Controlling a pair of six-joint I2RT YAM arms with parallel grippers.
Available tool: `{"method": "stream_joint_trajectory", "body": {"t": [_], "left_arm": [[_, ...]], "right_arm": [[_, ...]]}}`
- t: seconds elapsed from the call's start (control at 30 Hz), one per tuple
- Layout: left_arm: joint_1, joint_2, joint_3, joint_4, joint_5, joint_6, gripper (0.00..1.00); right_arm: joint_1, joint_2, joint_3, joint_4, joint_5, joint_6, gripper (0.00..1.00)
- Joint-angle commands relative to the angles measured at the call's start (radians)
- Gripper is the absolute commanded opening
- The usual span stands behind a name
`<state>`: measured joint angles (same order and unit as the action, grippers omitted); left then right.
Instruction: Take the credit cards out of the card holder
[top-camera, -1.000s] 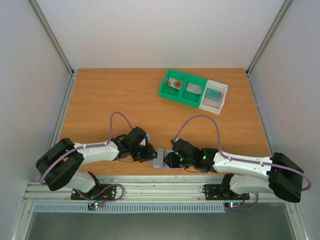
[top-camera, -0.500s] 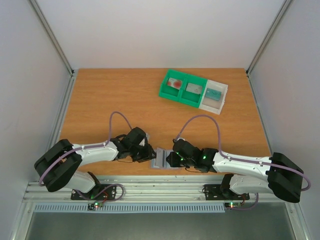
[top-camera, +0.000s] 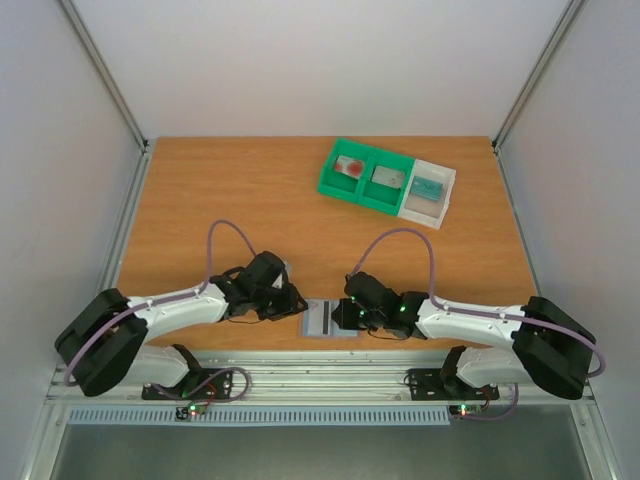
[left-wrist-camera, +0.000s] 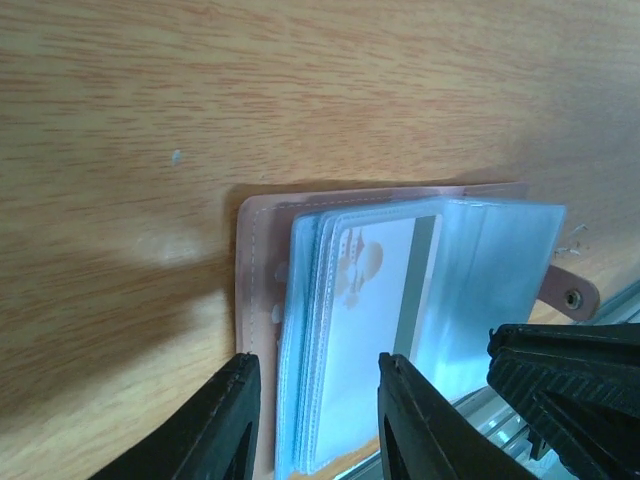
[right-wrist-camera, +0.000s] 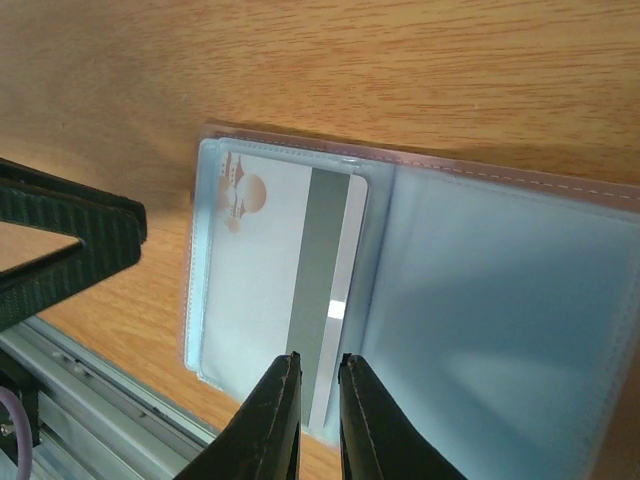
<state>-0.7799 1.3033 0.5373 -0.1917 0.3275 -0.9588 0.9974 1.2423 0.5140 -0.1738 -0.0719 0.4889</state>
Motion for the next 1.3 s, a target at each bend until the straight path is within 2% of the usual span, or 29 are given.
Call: {"method": "stream_joint_trajectory", "body": {"t": [0.0,0.17,0.33,0.53,0.73,1.27], "left_arm": [[0.002,0.072,-0.012,0.127,0.084,0.032,0.32],[0.002,0.127,-0.015,0.167,0.099,0.041,0.25],[0.002,0.198,-0.005,0.143,0.094,0.060,0.16],[0.002,0.218,-0.011,0.133,0.083,0.056,0.12],[0.002,0.220,-0.007,0.101,0.061,0.064,0.10],[0.002,0.217,-0.002,0.055,0.031,0.072,0.13]], "right_arm": [[-0.023,0.044,-0.020,0.107,-0.061,0.006,0.14],[-0.056,0.096,-0.046,0.169,-0.101,0.018,0.15],[-0.093,0.163,-0.092,0.319,-0.175,0.045,0.14],[-0.109,0.201,-0.123,0.404,-0.218,0.061,0.13],[-0.122,0.192,-0.158,0.454,-0.229,0.070,0.01],[-0.170,0.119,-0.246,0.489,-0.236,0.086,0.01]]}}
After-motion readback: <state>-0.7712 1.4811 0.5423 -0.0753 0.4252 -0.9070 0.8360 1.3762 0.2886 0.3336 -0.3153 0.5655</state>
